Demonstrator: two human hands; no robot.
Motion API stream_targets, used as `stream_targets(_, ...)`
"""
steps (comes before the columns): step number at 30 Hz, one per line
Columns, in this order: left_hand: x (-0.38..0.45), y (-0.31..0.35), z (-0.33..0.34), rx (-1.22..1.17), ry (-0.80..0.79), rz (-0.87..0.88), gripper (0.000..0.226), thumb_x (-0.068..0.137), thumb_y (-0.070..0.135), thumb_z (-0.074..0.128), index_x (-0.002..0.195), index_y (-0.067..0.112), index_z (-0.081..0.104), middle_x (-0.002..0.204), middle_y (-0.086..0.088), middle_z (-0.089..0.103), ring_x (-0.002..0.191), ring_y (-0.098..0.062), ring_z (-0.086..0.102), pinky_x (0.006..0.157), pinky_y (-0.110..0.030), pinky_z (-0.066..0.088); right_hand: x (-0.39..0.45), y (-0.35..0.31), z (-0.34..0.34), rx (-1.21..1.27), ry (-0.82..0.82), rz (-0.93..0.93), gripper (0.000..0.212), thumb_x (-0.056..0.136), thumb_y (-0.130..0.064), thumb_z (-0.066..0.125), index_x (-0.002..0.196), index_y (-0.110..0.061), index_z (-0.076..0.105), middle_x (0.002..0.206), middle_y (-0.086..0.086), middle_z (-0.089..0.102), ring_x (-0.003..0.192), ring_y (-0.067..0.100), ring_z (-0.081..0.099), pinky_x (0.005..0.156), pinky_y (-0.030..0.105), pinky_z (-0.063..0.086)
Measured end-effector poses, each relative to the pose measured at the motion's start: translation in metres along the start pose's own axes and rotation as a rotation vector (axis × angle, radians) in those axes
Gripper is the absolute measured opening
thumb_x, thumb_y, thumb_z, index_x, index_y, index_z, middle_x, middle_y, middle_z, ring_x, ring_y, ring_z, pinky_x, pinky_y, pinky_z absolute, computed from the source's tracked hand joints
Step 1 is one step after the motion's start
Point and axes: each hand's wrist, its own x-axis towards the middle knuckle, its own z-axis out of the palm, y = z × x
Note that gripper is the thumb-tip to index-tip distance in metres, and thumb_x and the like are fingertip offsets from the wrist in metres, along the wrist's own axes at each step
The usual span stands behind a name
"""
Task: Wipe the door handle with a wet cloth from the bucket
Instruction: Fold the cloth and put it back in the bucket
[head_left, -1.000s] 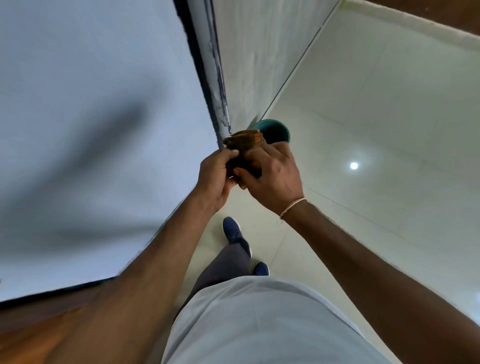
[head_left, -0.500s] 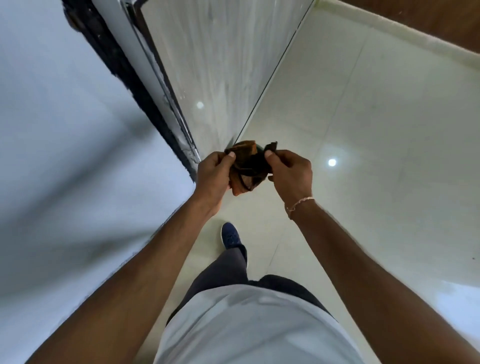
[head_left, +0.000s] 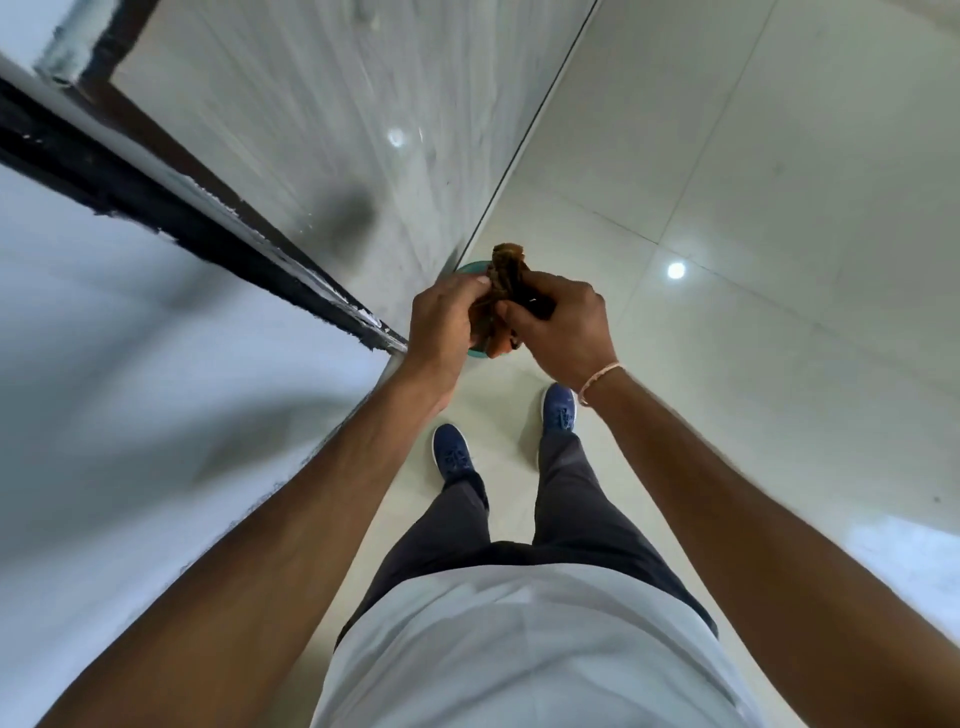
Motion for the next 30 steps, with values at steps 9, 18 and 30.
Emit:
stream_targets(9, 0.036, 0.003, 0.049, 0.069, 0.172, 0.124, 0.021, 0.098, -0.005, 0.068, 0.103, 0.013, 0.077, 0.096, -0.005, 0.082, 0.095, -0.023, 0.077, 0.097, -0.049, 0.065, 0.08, 0.021, -0.037, -0.002, -0.237, -0.141, 0.042, 0.085, -0.018, 0.081, 0.127, -0.019, 0.077, 0.11, 0.008, 0.073, 0.101, 0.025, 0.069, 0.092, 0.047, 0.058)
stream_targets(18, 0.09, -0.021, 0.054, -0.052, 0.229, -0.129, 0.055, 0.114, 0.047, 0.035, 0.128, 0.011, 0.074, 0.129, -0.01, 0.076, 0.117, -0.021, 0.073, 0.096, -0.035, 0.059, 0.142, 0.065, -0.008, -0.036, -0.324, 0.025, 0.033, 0.085, -0.014, 0.069, 0.117, -0.017, 0.078, 0.087, 0.003, 0.076, 0.082, 0.024, 0.07, 0.072, 0.03, 0.057)
stream_targets(30, 0.242, -0.205, -0.023, 0.45, 0.419, -0.077, 0.031, 0.097, 0.031, 0.064, 0.121, 0.013, 0.073, 0.122, -0.003, 0.077, 0.118, -0.018, 0.071, 0.11, -0.042, 0.055, 0.231, 0.244, 0.144, 0.126, -0.317, 0.452, 0.017, 0.07, -0.025, 0.07, 0.083, -0.031, 0.077, 0.096, 0.01, 0.079, 0.098, 0.034, 0.077, 0.084, 0.052, 0.068)
